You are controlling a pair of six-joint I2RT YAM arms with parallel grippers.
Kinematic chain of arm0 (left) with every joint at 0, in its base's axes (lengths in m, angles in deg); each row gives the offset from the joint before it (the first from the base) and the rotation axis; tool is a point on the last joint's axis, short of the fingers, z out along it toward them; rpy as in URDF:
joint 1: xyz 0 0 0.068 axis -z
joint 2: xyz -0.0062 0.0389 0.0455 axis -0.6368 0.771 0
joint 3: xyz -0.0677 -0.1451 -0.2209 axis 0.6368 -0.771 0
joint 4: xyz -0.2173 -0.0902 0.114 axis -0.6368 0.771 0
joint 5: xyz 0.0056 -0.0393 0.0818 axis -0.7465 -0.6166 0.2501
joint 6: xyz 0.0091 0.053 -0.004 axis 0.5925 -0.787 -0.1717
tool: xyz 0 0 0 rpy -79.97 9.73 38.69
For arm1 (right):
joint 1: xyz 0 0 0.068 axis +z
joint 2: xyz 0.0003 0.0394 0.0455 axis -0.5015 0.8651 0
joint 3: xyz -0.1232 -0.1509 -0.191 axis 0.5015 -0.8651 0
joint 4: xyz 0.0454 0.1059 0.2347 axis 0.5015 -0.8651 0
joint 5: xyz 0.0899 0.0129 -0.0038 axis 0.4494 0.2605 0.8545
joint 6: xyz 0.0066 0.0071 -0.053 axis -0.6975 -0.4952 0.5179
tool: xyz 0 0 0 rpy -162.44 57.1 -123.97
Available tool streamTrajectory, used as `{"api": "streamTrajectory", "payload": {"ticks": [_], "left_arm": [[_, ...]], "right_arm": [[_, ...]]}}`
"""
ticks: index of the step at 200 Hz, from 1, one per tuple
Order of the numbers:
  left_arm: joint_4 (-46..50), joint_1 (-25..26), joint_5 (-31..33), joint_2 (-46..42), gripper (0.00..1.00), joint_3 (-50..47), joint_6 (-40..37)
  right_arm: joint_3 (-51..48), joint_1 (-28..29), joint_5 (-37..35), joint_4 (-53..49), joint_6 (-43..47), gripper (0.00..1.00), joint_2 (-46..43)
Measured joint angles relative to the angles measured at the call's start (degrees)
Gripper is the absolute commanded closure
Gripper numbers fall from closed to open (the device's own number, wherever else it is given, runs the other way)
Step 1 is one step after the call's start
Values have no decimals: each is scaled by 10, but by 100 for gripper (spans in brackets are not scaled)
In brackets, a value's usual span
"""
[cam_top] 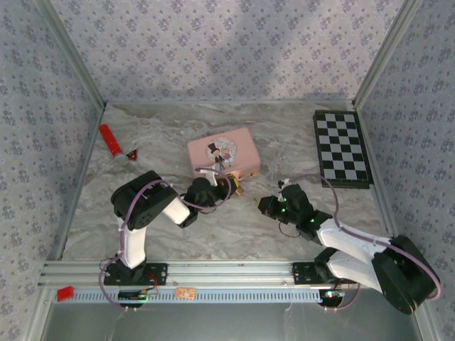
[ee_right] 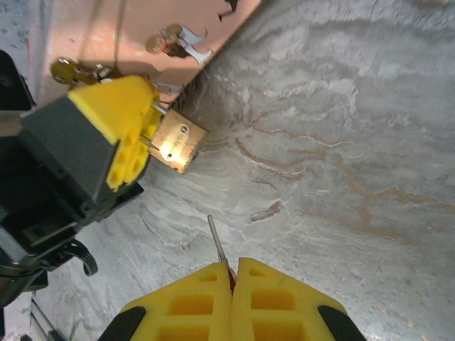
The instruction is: Unlock the padlock with the key
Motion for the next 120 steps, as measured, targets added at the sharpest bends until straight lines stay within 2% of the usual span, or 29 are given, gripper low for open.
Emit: {"api": "streamTrajectory", "payload": {"ticks": [58,120], "left_arm": [[-9,-20,-33,-13,94,0,51],[17,-35,-68,-35,95,0,85]], "right_arm": [[-3,0,45,163,-6,100,111],[-23,-33,98,290,8,100,175]]}}
